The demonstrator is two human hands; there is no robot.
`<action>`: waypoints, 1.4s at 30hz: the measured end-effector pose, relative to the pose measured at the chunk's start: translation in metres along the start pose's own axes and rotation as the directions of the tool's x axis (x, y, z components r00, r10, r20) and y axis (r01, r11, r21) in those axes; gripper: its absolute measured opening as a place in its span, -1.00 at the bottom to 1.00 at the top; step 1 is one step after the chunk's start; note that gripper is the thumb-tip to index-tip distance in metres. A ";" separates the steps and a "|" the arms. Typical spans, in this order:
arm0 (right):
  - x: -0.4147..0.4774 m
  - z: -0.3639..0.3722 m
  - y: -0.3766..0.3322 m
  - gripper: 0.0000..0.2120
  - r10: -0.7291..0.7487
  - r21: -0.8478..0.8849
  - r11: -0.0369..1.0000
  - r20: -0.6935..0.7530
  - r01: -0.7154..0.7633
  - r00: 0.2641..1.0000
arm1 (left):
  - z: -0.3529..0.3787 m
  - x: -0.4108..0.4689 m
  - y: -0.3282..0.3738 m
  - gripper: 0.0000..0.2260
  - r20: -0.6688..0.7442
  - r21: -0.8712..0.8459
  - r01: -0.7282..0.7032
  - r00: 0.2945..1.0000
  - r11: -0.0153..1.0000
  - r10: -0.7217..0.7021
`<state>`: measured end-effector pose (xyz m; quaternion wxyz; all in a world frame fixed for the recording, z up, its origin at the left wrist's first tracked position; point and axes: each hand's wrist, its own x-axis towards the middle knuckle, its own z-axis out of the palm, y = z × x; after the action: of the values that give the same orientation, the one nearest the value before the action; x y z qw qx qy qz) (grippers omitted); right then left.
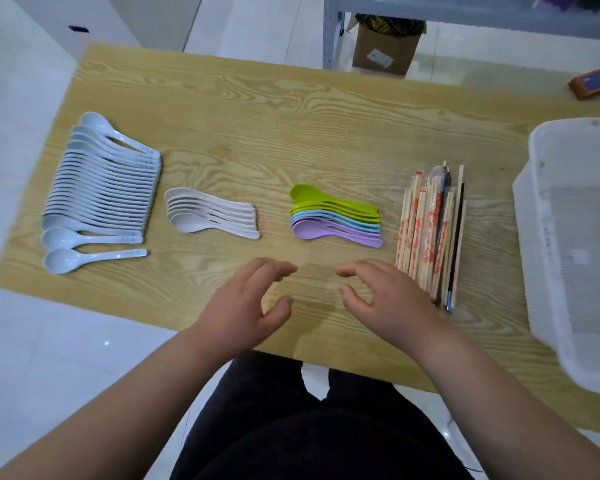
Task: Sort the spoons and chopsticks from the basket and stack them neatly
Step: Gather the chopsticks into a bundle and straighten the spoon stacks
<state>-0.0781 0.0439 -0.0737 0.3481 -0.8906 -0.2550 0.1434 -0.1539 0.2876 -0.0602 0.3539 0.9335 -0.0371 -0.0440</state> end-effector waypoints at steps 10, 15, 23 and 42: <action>0.033 0.028 -0.064 -0.76 -0.065 -0.018 0.997 0.154 0.069 0.986 | -0.038 -0.060 -0.035 -0.66 -0.047 -0.133 0.202 0.977 0.970 -0.210; 0.065 0.072 -0.105 -0.78 0.034 -0.076 0.997 0.066 -0.029 0.997 | -0.089 -0.048 -0.095 -0.63 0.013 -0.143 0.176 0.984 0.974 -0.176; 0.117 0.165 -0.141 -0.73 0.172 -0.058 0.983 -0.009 -0.172 0.985 | -0.131 -0.004 -0.195 -0.59 0.047 0.083 0.021 0.999 0.996 -0.025; 0.195 0.199 -0.044 -0.61 -0.203 -0.389 0.912 -0.150 0.131 0.968 | -0.072 0.092 -0.251 -0.62 -0.068 0.293 -0.243 0.959 0.925 0.274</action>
<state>-0.0177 0.2884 -0.2013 0.2047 -0.9250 -0.3193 -0.0229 -0.0454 0.5131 -0.1787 0.2215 0.9622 -0.1467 0.0590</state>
